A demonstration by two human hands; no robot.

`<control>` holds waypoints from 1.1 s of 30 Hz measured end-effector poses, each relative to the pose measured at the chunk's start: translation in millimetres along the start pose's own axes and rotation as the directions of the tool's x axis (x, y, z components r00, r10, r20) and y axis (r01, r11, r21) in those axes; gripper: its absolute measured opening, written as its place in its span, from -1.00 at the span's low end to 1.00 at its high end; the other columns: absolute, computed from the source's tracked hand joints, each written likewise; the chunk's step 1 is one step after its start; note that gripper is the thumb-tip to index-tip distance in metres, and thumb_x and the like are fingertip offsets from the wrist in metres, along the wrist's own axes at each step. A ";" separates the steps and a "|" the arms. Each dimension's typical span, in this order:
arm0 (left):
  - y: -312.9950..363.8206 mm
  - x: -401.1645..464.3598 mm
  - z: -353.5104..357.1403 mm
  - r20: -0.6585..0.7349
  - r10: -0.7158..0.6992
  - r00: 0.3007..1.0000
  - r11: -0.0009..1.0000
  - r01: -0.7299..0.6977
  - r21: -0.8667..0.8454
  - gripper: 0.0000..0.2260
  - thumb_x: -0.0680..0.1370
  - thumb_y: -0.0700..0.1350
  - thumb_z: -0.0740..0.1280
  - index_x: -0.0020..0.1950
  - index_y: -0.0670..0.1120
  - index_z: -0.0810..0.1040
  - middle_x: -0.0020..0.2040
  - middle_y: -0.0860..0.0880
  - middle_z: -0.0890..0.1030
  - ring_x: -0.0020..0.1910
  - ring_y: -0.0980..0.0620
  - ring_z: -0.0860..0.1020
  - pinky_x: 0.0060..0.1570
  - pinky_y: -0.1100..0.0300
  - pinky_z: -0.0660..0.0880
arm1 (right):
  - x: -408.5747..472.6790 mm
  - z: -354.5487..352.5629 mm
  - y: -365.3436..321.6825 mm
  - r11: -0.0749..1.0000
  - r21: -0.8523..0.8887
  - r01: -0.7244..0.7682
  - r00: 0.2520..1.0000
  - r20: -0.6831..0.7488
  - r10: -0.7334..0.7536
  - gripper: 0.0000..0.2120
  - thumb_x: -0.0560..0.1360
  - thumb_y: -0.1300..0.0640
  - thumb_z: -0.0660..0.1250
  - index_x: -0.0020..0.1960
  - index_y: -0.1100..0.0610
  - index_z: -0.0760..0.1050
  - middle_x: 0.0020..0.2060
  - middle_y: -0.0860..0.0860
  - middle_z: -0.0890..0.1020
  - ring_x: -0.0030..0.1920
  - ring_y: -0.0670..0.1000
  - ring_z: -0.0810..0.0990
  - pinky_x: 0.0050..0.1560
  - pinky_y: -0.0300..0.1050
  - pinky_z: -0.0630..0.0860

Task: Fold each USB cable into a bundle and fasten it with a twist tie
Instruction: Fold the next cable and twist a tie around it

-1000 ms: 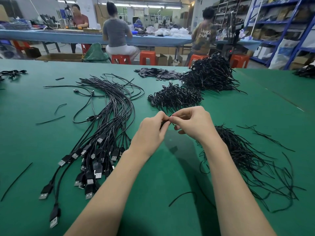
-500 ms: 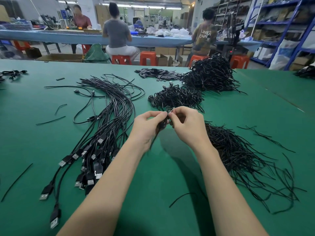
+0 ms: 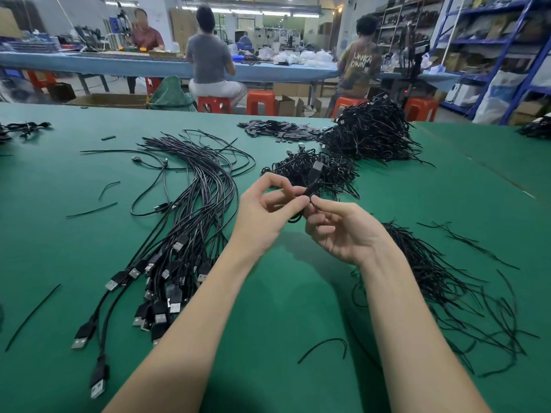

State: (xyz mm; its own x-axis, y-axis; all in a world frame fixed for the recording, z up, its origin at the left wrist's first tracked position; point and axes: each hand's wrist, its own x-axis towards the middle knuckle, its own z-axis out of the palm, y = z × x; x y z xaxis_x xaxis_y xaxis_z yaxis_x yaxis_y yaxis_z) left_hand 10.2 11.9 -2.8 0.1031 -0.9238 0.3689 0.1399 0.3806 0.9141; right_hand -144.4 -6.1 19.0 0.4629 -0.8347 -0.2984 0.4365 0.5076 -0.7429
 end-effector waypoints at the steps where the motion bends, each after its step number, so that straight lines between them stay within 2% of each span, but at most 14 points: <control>1: 0.8 0.2 -0.9 -0.017 -0.042 0.999 0.999 0.041 -0.026 -0.77 0.48 -0.32 0.48 -0.08 -0.07 0.48 -0.09 -0.03 0.74 -0.18 0.11 0.67 -0.12 0.35 0.53 | -1.0 -0.3 0.0 0.991 -0.123 0.060 0.998 -0.021 -0.063 -0.93 0.54 0.22 0.36 -0.12 0.18 0.55 -0.29 -0.01 0.59 -0.46 -0.16 0.46 -0.55 -0.40 0.30; 3: 0.8 1.2 -2.3 -0.052 -0.184 0.982 0.971 0.174 -0.166 -0.78 0.48 -0.29 0.48 -0.06 -0.06 0.49 -0.13 -0.04 0.73 -0.26 0.12 0.64 -0.20 0.33 0.51 | -2.8 0.7 -2.2 0.805 -0.531 0.265 0.940 -0.043 -0.339 -0.96 0.59 0.20 0.38 -0.02 0.11 0.61 -0.17 -0.03 0.67 -0.40 -0.12 0.57 -0.45 -0.34 0.42; 5: -0.8 3.3 -3.9 -0.052 -0.295 0.954 0.919 0.268 -0.290 -0.80 0.49 -0.29 0.46 -0.05 -0.07 0.49 -0.21 -0.04 0.70 -0.33 0.10 0.60 -0.25 0.29 0.51 | -5.1 -1.4 -6.1 0.396 -0.829 0.394 0.781 0.075 -0.620 -0.86 0.56 0.21 0.42 0.06 0.01 0.61 -0.06 -0.10 0.70 -0.35 -0.09 0.63 -0.33 -0.27 0.53; 8: -2.4 6.9 -8.1 -0.039 -0.345 0.938 0.880 0.308 -0.362 -0.83 0.49 -0.28 0.45 -0.08 -0.08 0.50 -0.29 -0.05 0.65 -0.36 0.07 0.57 -0.27 0.27 0.54 | -5.0 -2.5 -7.1 -0.057 -0.902 0.428 0.646 0.350 -0.678 -0.79 0.47 0.14 0.51 0.03 -0.11 0.59 -0.01 -0.20 0.65 -0.29 -0.10 0.62 -0.14 -0.15 0.59; 15: -4.0 8.2 -10.5 0.011 -0.345 0.939 0.879 0.327 -0.348 -0.83 0.49 -0.24 0.45 -0.10 -0.04 0.49 -0.23 -0.01 0.67 -0.28 0.10 0.60 -0.17 0.25 0.53 | 0.0 0.5 -0.3 -0.208 -0.907 0.367 0.546 0.391 -0.741 -0.90 0.51 -0.13 0.42 -0.03 -0.14 0.57 -0.13 -0.26 0.63 -0.26 -0.14 0.61 -0.21 -0.10 0.55; 18: -2.9 6.6 -6.6 0.002 -0.316 0.949 0.897 0.299 -0.324 -0.83 0.50 -0.25 0.44 -0.09 -0.04 0.48 -0.23 0.00 0.67 -0.29 0.12 0.58 -0.15 0.25 0.48 | 4.4 3.8 3.8 -0.040 -0.916 0.399 0.583 0.287 -0.760 -0.94 0.53 0.00 0.43 -0.12 -0.07 0.59 -0.25 -0.21 0.64 -0.31 -0.08 0.62 -0.24 -0.14 0.53; 20: -2.2 4.9 -3.2 -0.033 -0.266 0.963 0.918 0.243 -0.314 -0.81 0.50 -0.27 0.44 -0.09 -0.04 0.48 -0.21 0.00 0.68 -0.27 0.11 0.57 -0.15 0.24 0.44 | 8.2 9.8 5.9 0.462 -0.760 0.457 0.743 0.040 -0.668 -0.88 0.54 0.16 0.43 -0.17 0.03 0.60 -0.35 -0.14 0.61 -0.40 -0.06 0.60 -0.35 -0.20 0.52; 22: -0.9 4.3 -0.7 -0.063 -0.213 0.975 0.938 0.186 -0.293 -0.80 0.49 -0.29 0.45 -0.11 -0.05 0.49 -0.15 -0.04 0.70 -0.20 0.07 0.59 -0.10 0.24 0.45 | 5.4 19.2 7.1 0.918 -0.286 0.275 0.943 -0.106 -0.315 -0.89 0.54 0.22 0.40 -0.16 0.12 0.58 -0.37 -0.05 0.56 -0.46 -0.12 0.53 -0.46 -0.32 0.45; 24: 1.3 5.5 -1.1 -0.073 -0.191 0.979 0.949 0.165 -0.270 -0.80 0.49 -0.30 0.45 -0.12 -0.06 0.49 -0.14 -0.06 0.71 -0.19 0.05 0.60 -0.10 0.25 0.48 | 6.1 20.2 8.0 0.989 -0.057 0.133 0.986 -0.098 -0.138 -0.90 0.55 0.20 0.39 -0.15 0.14 0.56 -0.36 -0.05 0.55 -0.47 -0.16 0.49 -0.51 -0.37 0.42; 25: 2.4 6.4 -2.7 -0.074 -0.203 0.976 0.948 0.177 -0.265 -0.81 0.49 -0.30 0.45 -0.12 -0.06 0.49 -0.16 -0.05 0.70 -0.22 0.07 0.60 -0.13 0.27 0.48 | 7.8 18.8 8.4 0.974 -0.147 0.172 0.977 -0.099 -0.188 -0.91 0.55 0.17 0.40 -0.13 0.12 0.58 -0.33 -0.04 0.57 -0.47 -0.15 0.51 -0.49 -0.36 0.43; 27: 3.6 8.5 -6.2 -0.074 -0.252 0.965 0.935 0.223 -0.276 -0.81 0.49 -0.28 0.45 -0.12 -0.06 0.49 -0.24 -0.01 0.68 -0.27 0.09 0.57 -0.19 0.30 0.47 | 8.5 13.8 8.4 0.742 -0.551 0.382 0.871 -0.054 -0.488 -0.97 0.54 0.12 0.45 -0.06 0.04 0.61 -0.25 -0.04 0.65 -0.43 -0.10 0.59 -0.42 -0.29 0.50; 29: 3.5 10.6 -10.1 -0.075 -0.305 0.950 0.913 0.269 -0.307 -0.81 0.49 -0.27 0.46 -0.15 -0.05 0.49 -0.29 0.01 0.65 -0.28 0.08 0.54 -0.15 0.25 0.46 | 7.3 5.6 5.2 0.275 -0.846 0.457 0.683 0.135 -0.718 -0.86 0.48 0.05 0.50 -0.01 -0.09 0.58 -0.19 -0.14 0.68 -0.35 -0.09 0.64 -0.30 -0.20 0.57; 31: 1.9 11.6 -12.2 -0.069 -0.341 0.938 0.895 0.301 -0.329 -0.82 0.48 -0.26 0.46 -0.16 -0.05 0.50 -0.32 0.01 0.62 -0.29 0.07 0.53 -0.10 0.22 0.44 | 7.3 -1.7 2.4 -0.044 -0.904 0.426 0.583 0.311 -0.751 -0.81 0.45 -0.01 0.51 0.01 -0.17 0.56 -0.13 -0.23 0.66 -0.30 -0.14 0.64 -0.16 -0.10 0.61; 33: 1.0 11.9 -12.9 -0.060 -0.359 0.931 0.886 0.320 -0.337 -0.82 0.48 -0.26 0.46 -0.15 -0.05 0.50 -0.31 0.01 0.62 -0.28 0.08 0.53 -0.09 0.22 0.44 | 6.3 -4.3 2.4 -0.148 -0.895 0.421 0.522 0.372 -0.768 -0.86 0.46 -0.05 0.50 -0.02 -0.19 0.59 -0.10 -0.26 0.64 -0.29 -0.17 0.63 -0.14 -0.03 0.61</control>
State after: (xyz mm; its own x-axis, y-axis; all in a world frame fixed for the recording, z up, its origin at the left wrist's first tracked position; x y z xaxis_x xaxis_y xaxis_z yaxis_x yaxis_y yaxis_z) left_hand 24.4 1.8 0.3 0.1044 -0.9945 0.0055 0.4885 0.0561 0.8708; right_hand -143.8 -11.0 12.8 0.1934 -0.7459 0.6373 -0.5603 -0.6172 -0.5523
